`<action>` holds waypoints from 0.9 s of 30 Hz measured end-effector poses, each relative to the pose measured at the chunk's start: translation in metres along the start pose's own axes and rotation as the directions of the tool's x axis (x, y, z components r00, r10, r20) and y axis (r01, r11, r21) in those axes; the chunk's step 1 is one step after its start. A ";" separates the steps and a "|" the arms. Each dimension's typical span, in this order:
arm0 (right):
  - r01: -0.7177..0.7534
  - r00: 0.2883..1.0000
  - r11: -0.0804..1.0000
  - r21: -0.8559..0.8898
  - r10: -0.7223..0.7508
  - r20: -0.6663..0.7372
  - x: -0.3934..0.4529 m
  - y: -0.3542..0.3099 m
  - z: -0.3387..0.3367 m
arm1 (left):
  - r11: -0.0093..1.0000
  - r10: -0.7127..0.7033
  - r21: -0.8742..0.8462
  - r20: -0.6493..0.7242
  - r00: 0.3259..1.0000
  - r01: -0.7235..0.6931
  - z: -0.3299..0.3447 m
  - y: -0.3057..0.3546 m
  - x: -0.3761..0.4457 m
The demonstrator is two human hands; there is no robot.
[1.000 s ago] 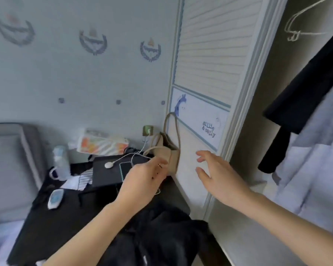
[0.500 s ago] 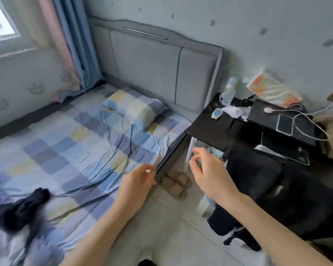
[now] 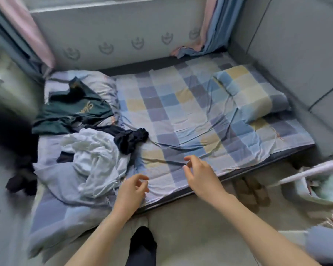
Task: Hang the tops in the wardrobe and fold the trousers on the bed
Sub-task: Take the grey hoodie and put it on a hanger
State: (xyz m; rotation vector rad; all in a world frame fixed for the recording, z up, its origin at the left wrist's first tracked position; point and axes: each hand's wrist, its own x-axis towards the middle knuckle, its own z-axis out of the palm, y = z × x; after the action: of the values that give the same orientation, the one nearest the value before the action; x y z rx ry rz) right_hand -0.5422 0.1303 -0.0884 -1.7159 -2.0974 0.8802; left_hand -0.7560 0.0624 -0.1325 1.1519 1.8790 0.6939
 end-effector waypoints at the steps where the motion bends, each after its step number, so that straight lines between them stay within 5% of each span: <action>1: -0.002 1.000 1.000 -0.006 0.002 0.029 0.015 -0.010 0.015 | 0.999 -0.042 0.014 0.004 0.999 0.042 -0.013 -0.013 0.012; 11: -0.102 0.935 0.993 -0.058 0.116 0.336 0.185 -0.079 0.199 | 0.911 -0.368 0.216 0.036 0.929 0.352 -0.123 -0.167 0.171; 16: -0.239 0.855 0.971 -0.010 0.216 0.472 0.244 -0.077 0.300 | 0.815 -0.555 0.194 -0.011 0.832 0.547 -0.124 -0.236 0.230; 21: -0.357 0.758 0.933 0.034 0.268 0.595 0.278 -0.065 0.392 | 0.730 -0.611 0.352 -0.048 0.790 0.586 -0.103 -0.292 0.263; 27: -0.499 0.623 0.866 0.041 0.326 0.711 0.290 -0.045 0.463 | 0.725 -0.686 0.086 0.175 0.706 0.683 -0.085 -0.337 0.270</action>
State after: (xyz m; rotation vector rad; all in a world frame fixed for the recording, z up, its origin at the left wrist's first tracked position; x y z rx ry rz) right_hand -0.9163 0.2771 -0.4614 -1.9707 -1.8306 2.1096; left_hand -1.0517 0.1562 -0.4443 0.4158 1.9430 0.1287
